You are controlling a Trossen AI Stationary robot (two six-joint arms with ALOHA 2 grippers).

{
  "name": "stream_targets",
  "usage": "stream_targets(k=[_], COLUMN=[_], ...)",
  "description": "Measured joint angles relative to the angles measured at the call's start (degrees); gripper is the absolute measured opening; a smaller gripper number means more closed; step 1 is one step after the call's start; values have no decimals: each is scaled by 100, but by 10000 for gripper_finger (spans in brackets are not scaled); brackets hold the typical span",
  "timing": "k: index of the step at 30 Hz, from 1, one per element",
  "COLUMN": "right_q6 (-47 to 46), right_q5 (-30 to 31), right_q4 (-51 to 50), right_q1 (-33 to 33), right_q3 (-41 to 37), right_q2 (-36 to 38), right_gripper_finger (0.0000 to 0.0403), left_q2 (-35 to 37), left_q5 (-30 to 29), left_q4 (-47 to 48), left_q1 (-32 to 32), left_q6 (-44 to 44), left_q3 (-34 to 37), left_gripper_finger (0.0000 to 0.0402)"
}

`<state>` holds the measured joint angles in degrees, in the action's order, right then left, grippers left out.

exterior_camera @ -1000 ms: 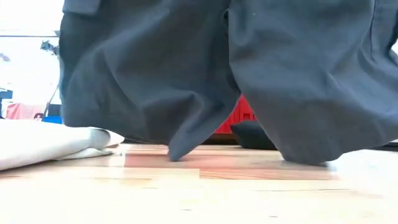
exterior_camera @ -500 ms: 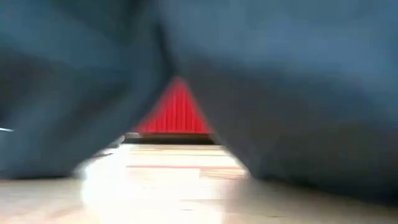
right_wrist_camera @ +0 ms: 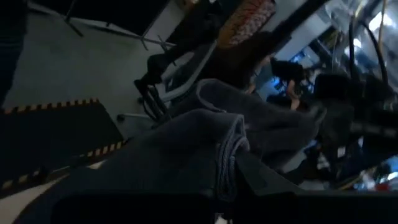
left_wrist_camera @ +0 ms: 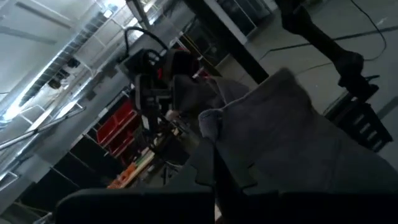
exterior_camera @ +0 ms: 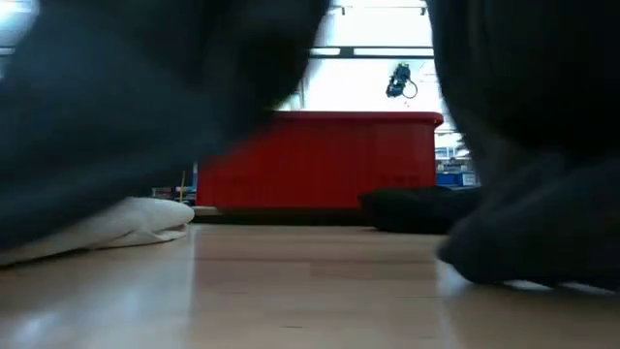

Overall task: Fold Laundry from Bin
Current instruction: Fold the gray shorts

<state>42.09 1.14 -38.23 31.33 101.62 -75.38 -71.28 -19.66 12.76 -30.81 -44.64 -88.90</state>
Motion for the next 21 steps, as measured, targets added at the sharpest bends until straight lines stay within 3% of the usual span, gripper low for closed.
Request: stream_targets(k=[4,7,12,17,21], right_q6=[257,505,739,1049,1457], right_q5=[18,-142,-1253,-1868,-1484], right_q4=[-183,106,232,253,249], right_q1=[-104,-413,-1195,-1757,-1977], right_q3=[0,30,221,353,606], right_q2=[175,249,8,-489,-870], right_gripper_finger=[20,20,20,20,20], left_q2=[175,365,269,-144,-666], left_q5=[92,358,2007,3437,4468], left_q4=[-16,-290,-491,-763,-1345], left_q1=[-2,373,1786,2833,3255], left_q6=[-513,-861,-567,236,929], left_q3=[4,-1,-3,2,2], left_gripper_finger=[2,3,4,5,6])
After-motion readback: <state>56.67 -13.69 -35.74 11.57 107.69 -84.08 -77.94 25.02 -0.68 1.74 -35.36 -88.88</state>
